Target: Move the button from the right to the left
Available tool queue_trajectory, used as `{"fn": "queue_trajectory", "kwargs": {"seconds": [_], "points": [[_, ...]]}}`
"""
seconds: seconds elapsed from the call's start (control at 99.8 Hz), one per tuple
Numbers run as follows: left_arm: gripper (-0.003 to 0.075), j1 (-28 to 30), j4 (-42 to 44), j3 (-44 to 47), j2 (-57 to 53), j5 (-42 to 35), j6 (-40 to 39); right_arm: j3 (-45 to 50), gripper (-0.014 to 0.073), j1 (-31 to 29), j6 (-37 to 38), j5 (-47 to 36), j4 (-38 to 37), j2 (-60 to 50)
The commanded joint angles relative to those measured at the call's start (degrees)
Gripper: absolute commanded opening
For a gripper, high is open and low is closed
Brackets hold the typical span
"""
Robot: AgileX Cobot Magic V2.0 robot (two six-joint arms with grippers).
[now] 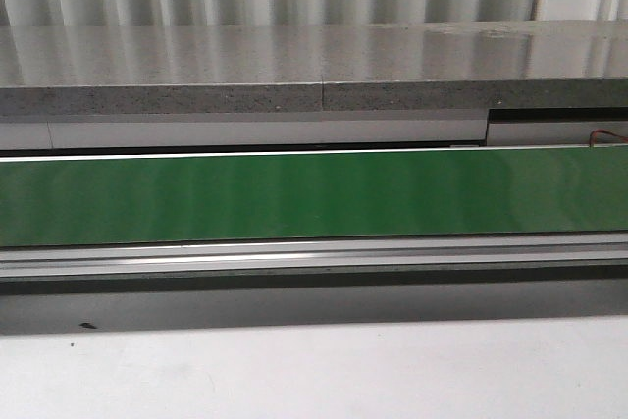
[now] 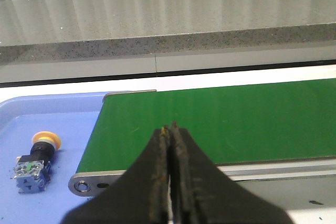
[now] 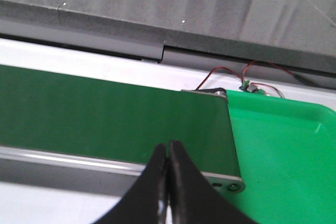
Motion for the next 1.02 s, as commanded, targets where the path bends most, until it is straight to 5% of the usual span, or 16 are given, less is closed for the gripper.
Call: {"fn": "queue_trajectory", "kwargs": {"seconds": [0.0, 0.18, 1.012], "points": [[-0.0020, -0.07, -0.13, 2.27, -1.91, -4.31, -0.43, 2.49, -0.0067, -0.24, 6.19, -11.76, -4.85, -1.18], [-0.0020, -0.07, -0.13, 2.27, -1.91, -4.31, -0.43, 11.50, -0.0067, -0.24, 24.03, -17.56, -17.18, -5.75], [-0.0020, -0.07, -0.13, 2.27, -1.91, -4.31, -0.43, 16.60, -0.0067, -0.75, 23.93, -19.18, -17.23, -9.71]]}}
